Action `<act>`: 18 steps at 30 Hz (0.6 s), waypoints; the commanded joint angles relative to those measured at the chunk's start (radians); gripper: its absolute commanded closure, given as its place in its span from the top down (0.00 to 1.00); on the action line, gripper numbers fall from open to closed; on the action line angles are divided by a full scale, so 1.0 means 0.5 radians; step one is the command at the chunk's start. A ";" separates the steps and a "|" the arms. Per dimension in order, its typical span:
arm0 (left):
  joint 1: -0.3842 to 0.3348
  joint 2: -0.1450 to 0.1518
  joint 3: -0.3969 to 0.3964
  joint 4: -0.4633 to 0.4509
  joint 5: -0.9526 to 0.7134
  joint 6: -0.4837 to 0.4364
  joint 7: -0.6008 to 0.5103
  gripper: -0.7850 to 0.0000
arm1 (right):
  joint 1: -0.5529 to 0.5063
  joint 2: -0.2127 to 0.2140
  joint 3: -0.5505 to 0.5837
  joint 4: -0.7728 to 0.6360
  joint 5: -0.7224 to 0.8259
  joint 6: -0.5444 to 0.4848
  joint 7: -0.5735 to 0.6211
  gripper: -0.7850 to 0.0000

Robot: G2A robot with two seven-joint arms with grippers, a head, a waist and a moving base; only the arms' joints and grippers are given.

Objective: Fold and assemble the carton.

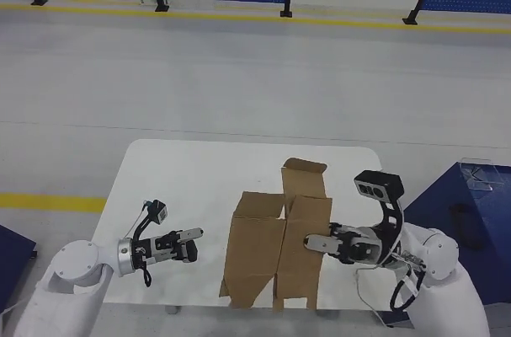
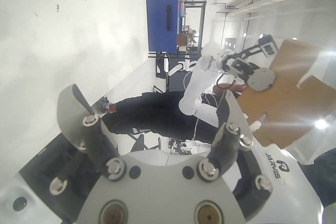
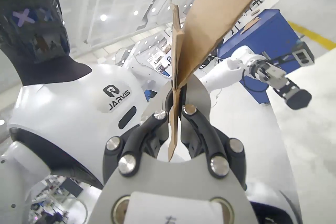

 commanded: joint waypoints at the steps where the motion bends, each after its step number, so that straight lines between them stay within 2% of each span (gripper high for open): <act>1: 0.000 0.000 0.000 0.000 0.000 0.000 0.000 1.00 | 0.021 -0.002 -0.012 -0.073 -0.020 -0.034 -0.027 0.00; 6: 0.000 0.000 0.000 0.000 0.000 0.000 0.000 1.00 | 0.044 -0.005 -0.059 -0.096 0.014 0.015 -0.078 0.00; 8: 0.000 0.000 0.000 0.000 0.000 0.000 0.000 1.00 | 0.036 -0.010 -0.131 -0.074 0.244 0.151 -0.071 0.00; 10: 0.000 0.000 0.000 0.000 0.000 0.000 0.000 1.00 | 0.028 -0.018 -0.215 -0.036 0.586 0.376 -0.044 0.00; 12: 0.000 0.000 0.000 0.000 0.000 0.000 0.000 1.00 | 0.022 -0.028 -0.307 0.013 0.995 0.697 -0.032 0.00; 14: 0.000 0.000 0.000 0.000 0.000 0.000 0.000 1.00 | 0.039 -0.037 -0.375 0.052 1.165 0.882 -0.017 0.00; 18: 0.000 0.000 0.000 0.000 0.000 0.000 0.000 1.00 | 0.028 -0.066 -0.628 0.099 1.700 1.475 -0.041 0.00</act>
